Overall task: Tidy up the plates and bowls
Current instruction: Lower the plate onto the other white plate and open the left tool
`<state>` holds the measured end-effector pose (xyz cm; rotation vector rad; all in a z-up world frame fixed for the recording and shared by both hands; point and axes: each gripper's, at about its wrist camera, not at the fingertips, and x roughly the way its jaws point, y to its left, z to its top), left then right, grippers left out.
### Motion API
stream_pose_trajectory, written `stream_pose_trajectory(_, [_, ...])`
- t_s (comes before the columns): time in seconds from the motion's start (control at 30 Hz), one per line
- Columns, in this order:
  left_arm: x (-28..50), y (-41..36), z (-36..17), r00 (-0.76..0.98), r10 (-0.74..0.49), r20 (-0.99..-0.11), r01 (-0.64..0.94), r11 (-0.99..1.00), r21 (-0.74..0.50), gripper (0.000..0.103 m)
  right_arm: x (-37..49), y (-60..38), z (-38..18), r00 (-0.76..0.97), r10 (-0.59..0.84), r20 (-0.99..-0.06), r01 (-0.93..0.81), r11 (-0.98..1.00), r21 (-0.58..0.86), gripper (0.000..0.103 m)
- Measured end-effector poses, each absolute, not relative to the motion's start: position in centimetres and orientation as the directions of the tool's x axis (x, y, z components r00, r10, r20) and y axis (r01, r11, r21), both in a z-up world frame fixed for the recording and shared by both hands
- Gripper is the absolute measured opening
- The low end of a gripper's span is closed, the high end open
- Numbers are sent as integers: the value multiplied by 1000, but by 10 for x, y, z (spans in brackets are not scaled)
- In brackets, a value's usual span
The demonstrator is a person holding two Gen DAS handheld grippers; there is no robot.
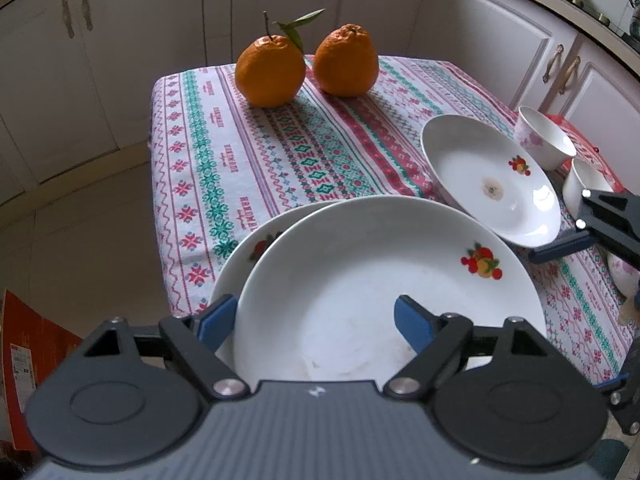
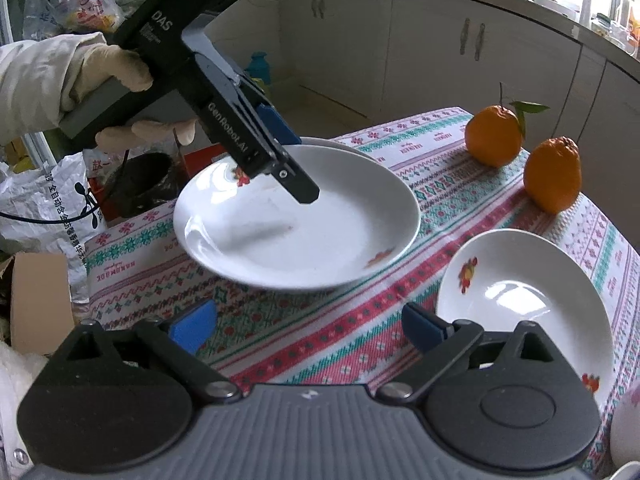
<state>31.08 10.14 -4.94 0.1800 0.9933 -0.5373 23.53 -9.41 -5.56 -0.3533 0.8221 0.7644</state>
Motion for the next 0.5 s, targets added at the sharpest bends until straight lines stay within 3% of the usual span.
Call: stream_pose_trajectory(0.5, [294, 90, -29, 535, -323, -781, 505, 863, -11, 90, 225, -111, -45, 476, 453, -754, -687, 727, 3, 103])
